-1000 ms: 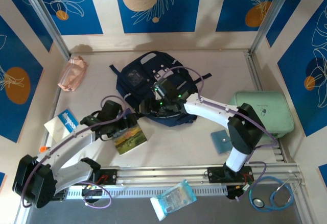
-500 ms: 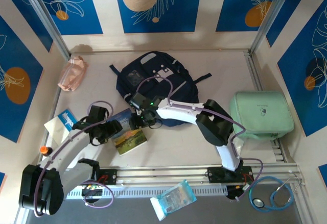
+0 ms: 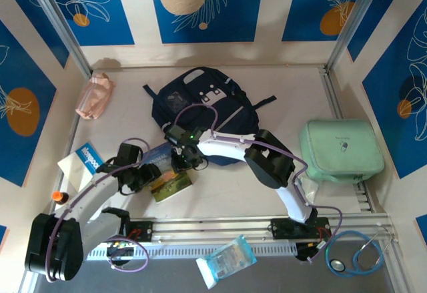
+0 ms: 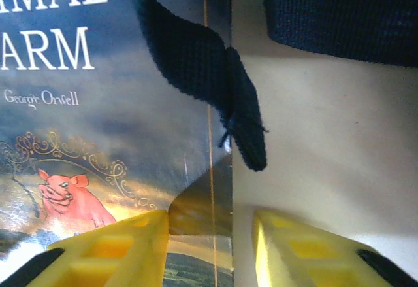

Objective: Pack books, pencil case, and school supplies into a backpack

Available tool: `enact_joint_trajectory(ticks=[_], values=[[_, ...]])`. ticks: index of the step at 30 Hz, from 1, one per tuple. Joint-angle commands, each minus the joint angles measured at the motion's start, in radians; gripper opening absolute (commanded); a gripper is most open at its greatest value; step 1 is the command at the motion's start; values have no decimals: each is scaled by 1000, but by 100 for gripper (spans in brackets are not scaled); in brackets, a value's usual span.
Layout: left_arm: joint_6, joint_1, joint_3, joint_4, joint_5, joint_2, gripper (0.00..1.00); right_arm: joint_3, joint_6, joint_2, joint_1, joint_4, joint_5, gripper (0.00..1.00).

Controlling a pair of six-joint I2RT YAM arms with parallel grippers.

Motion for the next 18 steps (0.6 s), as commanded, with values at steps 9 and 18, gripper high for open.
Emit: enact_joint_trajectory(ticks=[9, 18], values=[[41, 8, -17, 114, 150, -2, 56, 25, -5, 47, -18, -55, -32, 33], [8, 9, 60, 30, 257, -206, 47, -15, 3, 33, -21, -37, -33, 32]])
